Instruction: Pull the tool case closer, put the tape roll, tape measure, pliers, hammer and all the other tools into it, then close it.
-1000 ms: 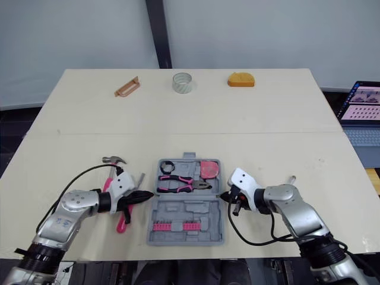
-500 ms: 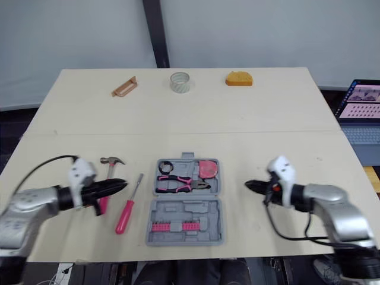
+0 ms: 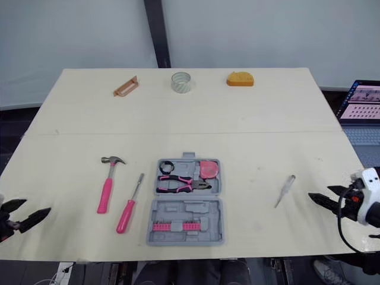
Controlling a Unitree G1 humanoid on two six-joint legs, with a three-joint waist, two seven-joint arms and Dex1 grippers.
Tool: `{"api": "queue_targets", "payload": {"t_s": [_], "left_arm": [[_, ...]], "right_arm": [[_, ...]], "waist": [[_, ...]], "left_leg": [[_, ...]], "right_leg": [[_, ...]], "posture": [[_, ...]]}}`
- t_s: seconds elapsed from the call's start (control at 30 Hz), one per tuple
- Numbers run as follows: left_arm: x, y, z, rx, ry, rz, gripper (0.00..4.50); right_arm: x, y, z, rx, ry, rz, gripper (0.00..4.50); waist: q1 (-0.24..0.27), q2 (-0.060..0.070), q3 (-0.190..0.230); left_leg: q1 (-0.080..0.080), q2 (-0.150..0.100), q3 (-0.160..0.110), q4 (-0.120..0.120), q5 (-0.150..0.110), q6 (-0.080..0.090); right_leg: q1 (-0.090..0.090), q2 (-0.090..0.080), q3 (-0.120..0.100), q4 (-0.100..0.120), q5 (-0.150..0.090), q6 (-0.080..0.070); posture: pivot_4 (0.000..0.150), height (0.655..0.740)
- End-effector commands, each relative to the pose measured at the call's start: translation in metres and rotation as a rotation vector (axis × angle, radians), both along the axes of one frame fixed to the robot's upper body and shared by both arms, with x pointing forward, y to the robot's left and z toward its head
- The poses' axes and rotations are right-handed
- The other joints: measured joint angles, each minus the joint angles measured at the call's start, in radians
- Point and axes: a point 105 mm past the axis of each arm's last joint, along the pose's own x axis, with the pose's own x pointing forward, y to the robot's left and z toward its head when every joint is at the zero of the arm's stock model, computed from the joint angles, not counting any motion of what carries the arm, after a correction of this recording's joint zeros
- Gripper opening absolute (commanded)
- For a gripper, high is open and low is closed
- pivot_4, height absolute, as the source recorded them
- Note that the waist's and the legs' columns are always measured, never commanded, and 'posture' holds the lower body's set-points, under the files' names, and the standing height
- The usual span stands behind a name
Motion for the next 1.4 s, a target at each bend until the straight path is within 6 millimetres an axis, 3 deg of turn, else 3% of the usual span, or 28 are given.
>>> {"api": "queue_targets", "payload": {"t_s": [0.03, 0.4, 0.53, 0.67, 0.83, 0.93, 1.0, 1.13, 1.23, 1.4], "left_arm": [[-0.004, 0.009, 0.008, 0.031, -0.039, 0.032, 4.5], [0.003, 0.007, 0.009, 0.035, -0.048, 0.01, 4.5], [0.019, -0.013, 0.021, 0.015, -0.092, -0.081, 4.5], [0.045, -0.059, 0.038, -0.021, -0.14, -0.273, 4.5], [0.076, -0.142, 0.059, -0.048, -0.201, -0.615, 4.5], [0.085, -0.18, 0.067, -0.044, -0.218, -0.768, 4.5], [0.089, -0.217, 0.07, -0.042, -0.233, -0.939, 4.5], [0.085, -0.277, 0.074, -0.068, -0.274, -1.216, 4.5], [0.08, -0.304, 0.069, -0.078, -0.29, -1.337, 4.5], [0.083, -0.336, 0.067, -0.099, -0.362, -1.419, 4.5]], "right_arm": [[0.002, -0.01, 0.012, -0.027, -0.055, -0.028, 4.47], [0.004, -0.005, 0.009, -0.031, -0.067, -0.024, 4.47], [0.004, 0.005, 0.016, -0.005, -0.095, -0.026, 4.47], [0.003, 0.036, 0.021, -0.008, -0.132, -0.038, 4.47], [0.007, 0.07, 0.019, -0.027, -0.2, -0.191, 4.47], [0.008, 0.088, 0.016, -0.039, -0.214, -0.245, 4.47], [0.01, 0.095, 0.017, -0.011, -0.233, -0.332, 4.47], [0.013, 0.108, 0.021, -0.034, -0.265, -0.455, 4.47], [0.012, 0.105, 0.02, -0.059, -0.264, -0.573, 4.47], [0.011, 0.111, 0.002, -0.079, -0.22, -0.615, 4.47]], "waist": [[-0.005, 0.0, 0.0], [-0.008, 0.0, 0.0], [-0.005, 0.0, 0.0], [0.007, 0.0, 0.0], [0.018, 0.001, 0.0], [0.019, 0.001, 0.0], [0.018, 0.001, 0.0], [0.018, 0.002, -0.001], [0.013, 0.002, -0.001], [0.013, 0.002, -0.001]], "left_leg": [[0.0, 0.0, 0.0, 0.0, 0.0, 0.0], [0.0, 0.0, 0.0, 0.0, 0.0, 0.0], [0.0, 0.0, 0.0, 0.0, 0.0, 0.0], [0.0, 0.0, -0.001, 0.001, 0.0, 0.0], [0.0, 0.0, -0.001, 0.001, 0.0, 0.0], [0.0, 0.0, 0.0, 0.001, 0.0, -0.001], [0.0, 0.0, 0.0, 0.001, 0.0, -0.001], [0.0, 0.0, 0.0, 0.002, 0.001, -0.001], [0.0, 0.0, 0.0, 0.001, 0.001, -0.001], [0.0, 0.0, 0.0, 0.002, 0.001, -0.001]], "right_leg": [[0.0, 0.0, 0.0, 0.0, 0.0, 0.0], [0.0, 0.0, 0.0, 0.0, 0.0, 0.0], [0.0, 0.0, 0.0, 0.0, 0.0, 0.0], [0.0, 0.0, 0.0, 0.001, 0.0, 0.0], [0.0, 0.0, 0.001, 0.002, 0.0, 0.0], [-0.001, 0.0, 0.001, 0.002, 0.0, 0.0], [-0.001, 0.0, 0.001, 0.003, 0.0, 0.0], [-0.001, 0.001, 0.002, 0.003, 0.0, 0.0], [-0.001, 0.001, 0.002, 0.003, 0.0, 0.0], [-0.001, 0.001, 0.002, 0.003, 0.0, 0.0]], "posture": [[0.15, 0.74], [0.15, 0.74], [0.15, 0.74], [0.15, 0.74], [0.15, 0.74], [0.15, 0.74], [0.15, 0.74], [0.15, 0.74], [0.15, 0.74], [0.15, 0.74]]}}
